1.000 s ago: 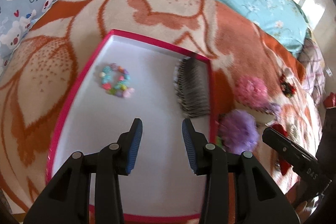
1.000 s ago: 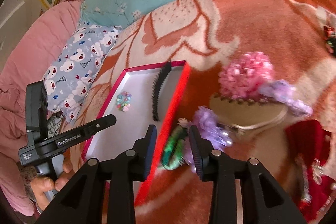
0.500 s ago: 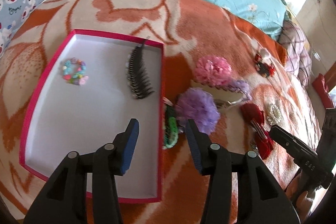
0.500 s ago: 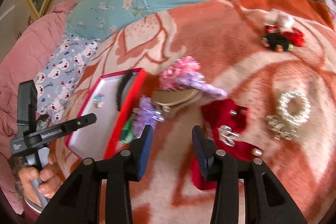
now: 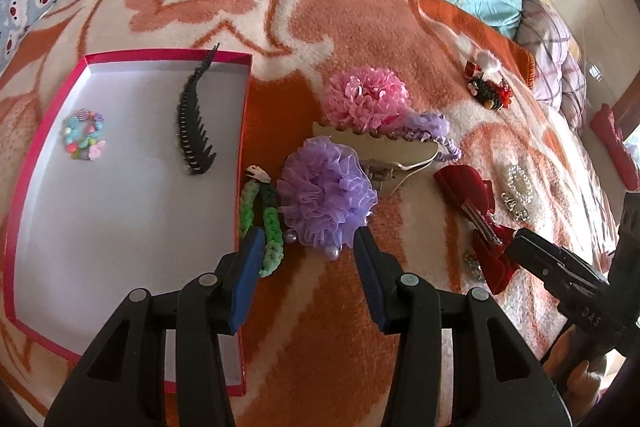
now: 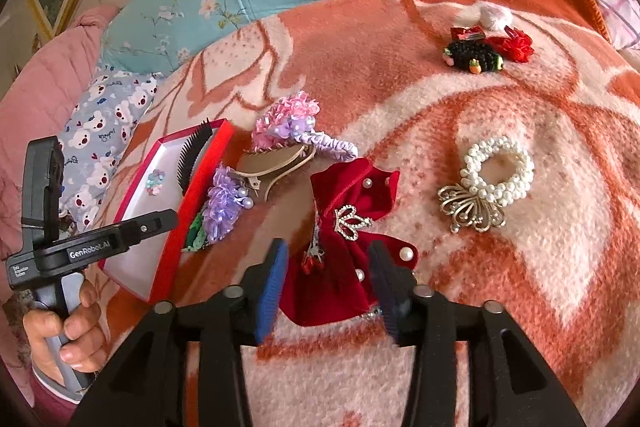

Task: Organize jewelry
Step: 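Grasp the purple flower scrunchie with the left tool while the right tool grasps the red bow, then carry scrunchie and red bow into the box and release both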

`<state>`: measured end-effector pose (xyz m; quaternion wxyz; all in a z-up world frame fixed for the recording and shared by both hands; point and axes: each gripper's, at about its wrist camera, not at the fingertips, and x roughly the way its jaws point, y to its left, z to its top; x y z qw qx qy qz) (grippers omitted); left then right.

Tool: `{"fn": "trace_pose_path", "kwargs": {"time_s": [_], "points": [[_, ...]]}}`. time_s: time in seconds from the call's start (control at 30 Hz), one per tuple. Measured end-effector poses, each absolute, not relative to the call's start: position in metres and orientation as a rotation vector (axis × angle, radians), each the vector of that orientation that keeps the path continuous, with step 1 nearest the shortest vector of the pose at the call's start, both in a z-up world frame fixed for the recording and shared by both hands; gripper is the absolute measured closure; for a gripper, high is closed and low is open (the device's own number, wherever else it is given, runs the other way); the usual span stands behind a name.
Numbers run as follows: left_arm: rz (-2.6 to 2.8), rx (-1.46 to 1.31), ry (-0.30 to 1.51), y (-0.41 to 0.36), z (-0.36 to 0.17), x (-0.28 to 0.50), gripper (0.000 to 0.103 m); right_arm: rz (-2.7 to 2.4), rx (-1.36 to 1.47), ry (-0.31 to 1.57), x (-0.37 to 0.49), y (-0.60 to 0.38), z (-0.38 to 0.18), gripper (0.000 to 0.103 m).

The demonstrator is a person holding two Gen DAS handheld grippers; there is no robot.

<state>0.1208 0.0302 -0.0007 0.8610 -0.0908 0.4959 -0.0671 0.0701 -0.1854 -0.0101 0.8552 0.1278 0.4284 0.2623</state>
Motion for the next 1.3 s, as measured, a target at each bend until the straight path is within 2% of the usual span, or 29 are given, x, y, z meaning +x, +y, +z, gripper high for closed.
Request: {"fn": "trace_pose_path", "kwargs": {"time_s": [0.1, 0.37, 0.6, 0.63, 0.7, 0.77, 0.8, 0.87, 0.97, 1.07, 1.3], "points": [[-0.148, -0.187, 1.047, 0.027, -0.004, 0.126, 0.058, 0.545, 0.245, 0.91, 0.075, -0.181, -0.014, 0.052], [-0.173, -0.182, 1.068, 0.019, -0.021, 0.151, 0.058, 0.546, 0.187, 0.94, 0.089, -0.172, -0.022, 0.043], [-0.199, -0.159, 1.105, 0.009, -0.037, 0.164, 0.058, 0.547, 0.156, 0.953, 0.097, -0.169, -0.024, 0.043], [-0.205, -0.159, 1.105, 0.008, -0.038, 0.163, 0.059, 0.553, 0.154, 0.966, 0.098, -0.168, -0.027, 0.043], [-0.218, -0.148, 1.101, 0.005, -0.039, 0.162, 0.073, 0.558, 0.149, 0.972, 0.098, -0.167, -0.031, 0.043], [-0.224, -0.135, 1.094, 0.002, -0.038, 0.162, 0.079, 0.558, 0.155, 0.969, 0.097, -0.167, -0.034, 0.042], [-0.23, -0.13, 1.088, 0.001, -0.038, 0.16, 0.084, 0.558, 0.155, 0.969, 0.097, -0.167, -0.034, 0.044], [-0.238, -0.135, 1.08, 0.002, -0.036, 0.159, 0.089, 0.574, 0.172, 0.976, 0.097, -0.168, -0.034, 0.06], [-0.247, -0.149, 1.069, 0.004, -0.031, 0.156, 0.094, 0.58, 0.19, 0.976, 0.097, -0.171, -0.034, 0.069], [-0.255, -0.162, 1.05, 0.007, -0.023, 0.149, 0.095, 0.59, 0.222, 0.969, 0.094, -0.175, -0.032, 0.073], [-0.266, -0.201, 1.004, 0.017, -0.003, 0.127, 0.095, 0.622, 0.24, 0.939, 0.08, -0.175, -0.017, 0.074]]}}
